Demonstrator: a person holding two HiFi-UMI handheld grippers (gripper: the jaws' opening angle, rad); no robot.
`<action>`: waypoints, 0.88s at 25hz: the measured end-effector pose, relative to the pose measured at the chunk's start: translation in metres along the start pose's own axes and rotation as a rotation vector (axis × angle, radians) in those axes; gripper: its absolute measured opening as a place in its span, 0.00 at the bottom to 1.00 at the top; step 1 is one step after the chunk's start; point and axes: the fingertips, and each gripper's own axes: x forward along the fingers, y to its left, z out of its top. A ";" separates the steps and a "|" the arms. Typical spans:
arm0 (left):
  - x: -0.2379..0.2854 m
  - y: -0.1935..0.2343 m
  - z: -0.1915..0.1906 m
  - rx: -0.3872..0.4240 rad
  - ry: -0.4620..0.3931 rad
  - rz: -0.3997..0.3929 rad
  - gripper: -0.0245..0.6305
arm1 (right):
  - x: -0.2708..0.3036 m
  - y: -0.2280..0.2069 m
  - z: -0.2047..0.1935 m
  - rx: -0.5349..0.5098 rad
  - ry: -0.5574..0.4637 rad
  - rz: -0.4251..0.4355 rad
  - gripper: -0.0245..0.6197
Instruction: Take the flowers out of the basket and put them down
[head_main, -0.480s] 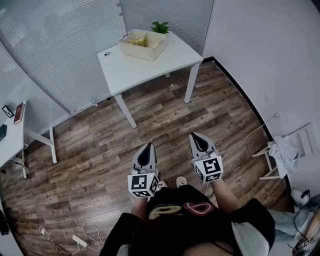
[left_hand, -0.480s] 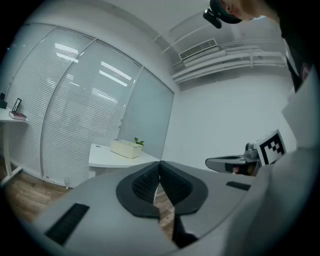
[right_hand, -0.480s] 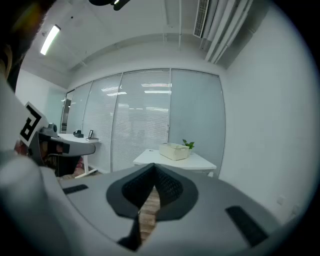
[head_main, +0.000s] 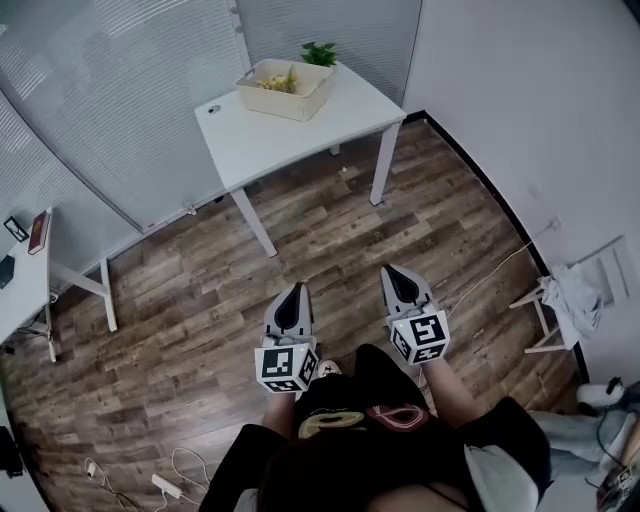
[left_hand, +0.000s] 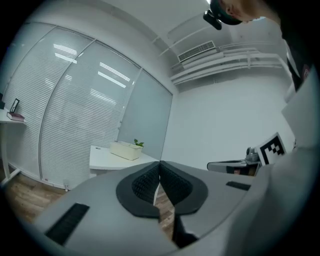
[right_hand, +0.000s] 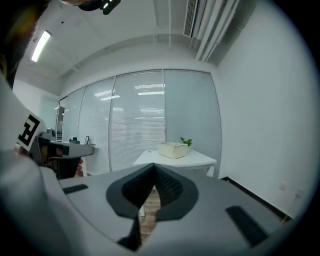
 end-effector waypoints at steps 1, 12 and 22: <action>0.000 0.002 0.000 0.001 0.000 0.004 0.07 | 0.003 0.001 0.000 0.002 -0.001 -0.001 0.05; 0.025 0.038 -0.001 -0.025 -0.009 0.080 0.06 | 0.063 -0.010 -0.001 0.032 -0.015 0.049 0.05; 0.113 0.058 0.012 -0.004 -0.016 0.138 0.07 | 0.153 -0.067 0.018 0.038 -0.027 0.100 0.05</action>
